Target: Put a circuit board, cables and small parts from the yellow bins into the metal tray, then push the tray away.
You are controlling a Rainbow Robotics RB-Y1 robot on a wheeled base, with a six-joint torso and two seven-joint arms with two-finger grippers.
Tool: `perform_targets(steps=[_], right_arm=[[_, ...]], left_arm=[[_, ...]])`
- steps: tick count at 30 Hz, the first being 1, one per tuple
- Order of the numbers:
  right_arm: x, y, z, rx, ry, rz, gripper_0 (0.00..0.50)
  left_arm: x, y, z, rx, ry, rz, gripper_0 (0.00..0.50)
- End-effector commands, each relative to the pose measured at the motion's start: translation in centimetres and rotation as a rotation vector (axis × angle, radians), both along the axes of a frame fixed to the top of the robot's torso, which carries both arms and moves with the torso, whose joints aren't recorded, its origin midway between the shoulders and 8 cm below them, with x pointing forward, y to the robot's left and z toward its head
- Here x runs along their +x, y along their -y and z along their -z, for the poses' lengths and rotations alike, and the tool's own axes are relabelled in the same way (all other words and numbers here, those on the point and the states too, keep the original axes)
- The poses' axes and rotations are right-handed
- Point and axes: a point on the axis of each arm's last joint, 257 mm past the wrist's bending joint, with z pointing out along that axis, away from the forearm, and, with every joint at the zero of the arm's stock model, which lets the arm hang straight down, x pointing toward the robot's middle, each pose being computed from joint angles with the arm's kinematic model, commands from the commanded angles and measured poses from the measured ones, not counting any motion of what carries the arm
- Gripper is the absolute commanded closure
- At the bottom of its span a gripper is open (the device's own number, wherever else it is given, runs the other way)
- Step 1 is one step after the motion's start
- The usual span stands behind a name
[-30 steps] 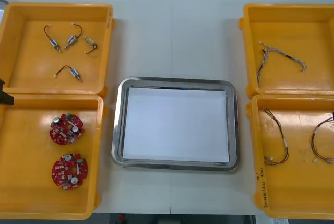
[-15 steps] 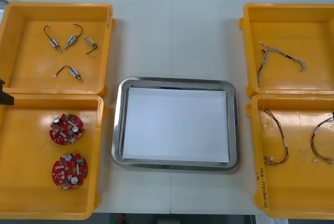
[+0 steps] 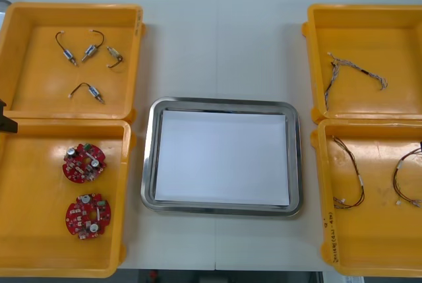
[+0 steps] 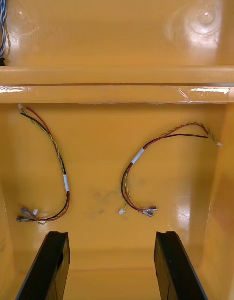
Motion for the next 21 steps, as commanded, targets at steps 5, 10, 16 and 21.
perform_targets(steps=[5, 10, 16, 21], right_arm=[[-0.36, 1.66, -0.97, -0.05, 0.005, 0.008, 0.0], [-0.36, 1.66, -0.97, -0.05, 0.005, 0.008, 0.0], [-0.36, 1.66, -0.97, -0.05, 0.005, 0.008, 0.0], [-0.36, 1.66, -0.97, -0.05, 0.005, 0.008, 0.0]], left_arm=[[-0.39, -1.42, -1.65, 0.081, 0.023, 0.055, 0.0], [-0.39, -1.42, -1.65, 0.081, 0.023, 0.055, 0.0], [-0.39, -1.42, -1.65, 0.081, 0.023, 0.055, 0.0], [-0.39, -1.42, -1.65, 0.081, 0.023, 0.055, 0.0]])
